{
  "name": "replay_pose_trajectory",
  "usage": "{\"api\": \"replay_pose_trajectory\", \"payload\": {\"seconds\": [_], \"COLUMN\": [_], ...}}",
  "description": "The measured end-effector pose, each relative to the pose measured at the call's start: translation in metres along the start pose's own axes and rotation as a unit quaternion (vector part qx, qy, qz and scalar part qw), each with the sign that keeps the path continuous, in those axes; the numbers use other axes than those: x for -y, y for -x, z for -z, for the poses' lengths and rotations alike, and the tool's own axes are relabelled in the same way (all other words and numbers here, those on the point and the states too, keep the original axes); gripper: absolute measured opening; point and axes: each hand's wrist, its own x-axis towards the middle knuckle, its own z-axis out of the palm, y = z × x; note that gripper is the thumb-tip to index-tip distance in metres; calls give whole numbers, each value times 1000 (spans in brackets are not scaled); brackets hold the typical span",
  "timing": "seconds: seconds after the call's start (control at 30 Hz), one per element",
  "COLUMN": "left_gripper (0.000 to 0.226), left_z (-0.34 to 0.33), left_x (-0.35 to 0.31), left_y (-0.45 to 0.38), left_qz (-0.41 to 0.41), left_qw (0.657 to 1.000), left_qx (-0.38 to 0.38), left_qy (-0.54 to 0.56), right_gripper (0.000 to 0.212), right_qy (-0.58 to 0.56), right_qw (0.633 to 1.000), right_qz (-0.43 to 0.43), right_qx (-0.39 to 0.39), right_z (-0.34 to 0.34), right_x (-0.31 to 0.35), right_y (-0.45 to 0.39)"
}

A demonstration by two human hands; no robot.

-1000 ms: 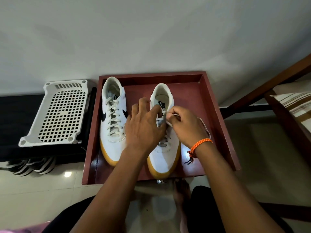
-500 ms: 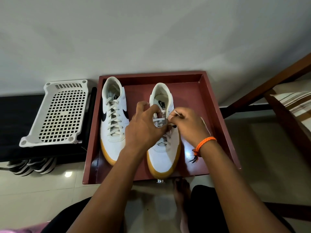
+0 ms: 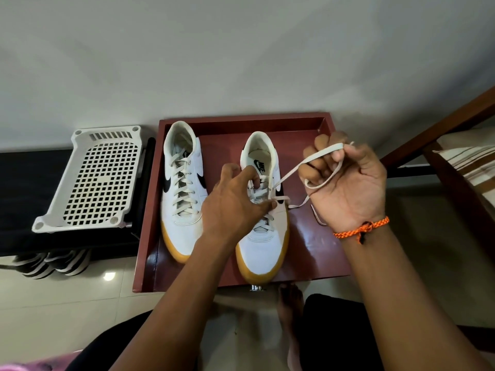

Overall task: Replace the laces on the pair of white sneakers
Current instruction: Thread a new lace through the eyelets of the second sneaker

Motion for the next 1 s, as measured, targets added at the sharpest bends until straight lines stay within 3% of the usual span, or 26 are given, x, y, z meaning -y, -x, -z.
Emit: {"api": "replay_pose_trajectory", "payload": {"seconds": [0.1, 0.17, 0.2, 0.27, 0.3, 0.33, 0.43, 0.5, 0.6, 0.73, 0.83, 0.9, 1.0], "left_gripper": [62, 50, 42, 33, 33, 31, 21, 15, 4, 8, 9, 11, 17], "left_z": [-5, -9, -12, -19, -22, -24, -26, -23, -15, 5, 23, 32, 40], "left_x": [-10, -19, -23, -25, -23, -22, -18, -18, -14, -3, 8, 21, 36], "left_y": [4, 8, 10, 12, 12, 12, 11, 10, 5, -3, -3, -4, -6], "left_qz": [-30, -89, -110, -108, -101, -98, -102, -99, -46, 39, 98, 122, 140], "left_qw": [993, 982, 979, 981, 983, 984, 985, 988, 993, 939, 879, 852, 844], "left_qx": [-70, -113, -117, -104, -95, -87, -79, -81, -55, -58, -83, -104, -103], "left_qy": [-85, -120, -123, -121, -122, -122, -115, -82, 94, 335, 460, 499, 507], "right_gripper": [18, 13, 17, 27, 31, 30, 14, 17, 16, 28, 22, 15, 10], "right_qy": [47, 205, 364, 639, 690, 699, 676, 660, 631, 669, 645, 627, 613], "right_qw": [993, 949, 880, 675, 624, 617, 656, 680, 735, 734, 760, 773, 781], "right_qz": [3, 24, 36, 35, 37, 39, 47, 35, 18, -9, -60, -97, -114], "right_qx": [-105, -237, -303, -367, -366, -360, -332, -318, -247, -114, -47, -18, 18], "right_z": [3, 8, 15, 25, 26, 24, 25, 24, 25, 22, 17, 12, 7], "right_x": [-4, -7, -9, -14, -17, -19, -25, -28, -29, -35, -42, -43, -46], "right_y": [-4, -8, -10, -7, -6, -4, -7, -10, -8, -4, -3, -1, 1]}}
